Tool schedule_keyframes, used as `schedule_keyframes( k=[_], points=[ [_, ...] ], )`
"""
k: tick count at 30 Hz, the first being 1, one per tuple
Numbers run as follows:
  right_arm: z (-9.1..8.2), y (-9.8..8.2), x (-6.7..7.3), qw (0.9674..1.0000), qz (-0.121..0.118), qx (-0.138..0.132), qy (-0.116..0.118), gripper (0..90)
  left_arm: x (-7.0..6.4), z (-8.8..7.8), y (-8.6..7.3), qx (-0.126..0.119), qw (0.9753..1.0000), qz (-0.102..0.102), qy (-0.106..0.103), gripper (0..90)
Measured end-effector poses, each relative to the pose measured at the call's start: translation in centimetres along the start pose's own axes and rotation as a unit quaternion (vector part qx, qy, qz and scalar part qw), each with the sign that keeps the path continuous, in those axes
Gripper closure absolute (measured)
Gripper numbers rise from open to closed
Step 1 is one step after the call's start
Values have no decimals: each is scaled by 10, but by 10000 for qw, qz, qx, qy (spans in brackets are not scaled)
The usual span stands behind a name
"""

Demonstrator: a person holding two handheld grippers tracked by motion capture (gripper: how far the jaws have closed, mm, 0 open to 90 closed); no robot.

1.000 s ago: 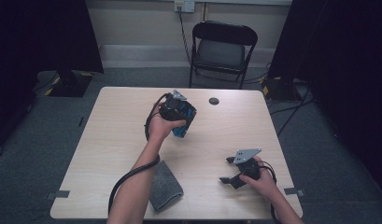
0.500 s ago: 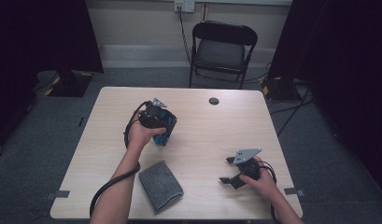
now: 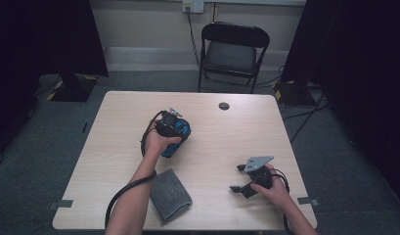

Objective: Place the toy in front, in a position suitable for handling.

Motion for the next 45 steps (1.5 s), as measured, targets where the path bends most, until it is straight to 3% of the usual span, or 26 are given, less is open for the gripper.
schedule_keyframes(
  k=[6, 12, 17, 19, 25, 30, 38, 45],
  points=[
    [0, 0, 0, 10000, -5, -5, 0, 114, 0, 19, -5, 135, 9999, -44, 68, 253],
    [0, 0, 0, 10000, -7, 0, -5, 114, 2, 27, -8, 199, 9996, -52, 216, 251],
    [0, 0, 0, 10000, 1, 2, -18, 113, 1, 31, -10, 290, 9993, 40, 248, 250],
    [0, 0, 0, 10000, 3, 2, -18, 113, 2, 32, -12, 328, 9991, -10, 266, 249],
    [0, 0, 0, 10000, 3, 2, -18, 113, 1, 33, -11, 253, 9992, 31, 294, 242],
    [0, 0, 0, 10000, 4, 2, -17, 113, 4, 27, -11, 267, 9992, -35, 306, 173],
    [0, 0, 0, 10000, 5, 2, -17, 113, 0, 7, -15, 109, 9998, -8, 161, 166],
    [0, 0, 0, 10000, 3, 3, -7, 112, 0, -23, -29, -130, 9998, -37, 120, 167]
  ],
)
Point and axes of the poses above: each handheld gripper's, and its own axes: z roughly forward along the jaws, y roughly out of its top, x roughly to its left, the point moved 10 cm from there along z, roughly forward along the jaws, and after that the axes turned 6 degrees about -y, right-handed, at the moved point
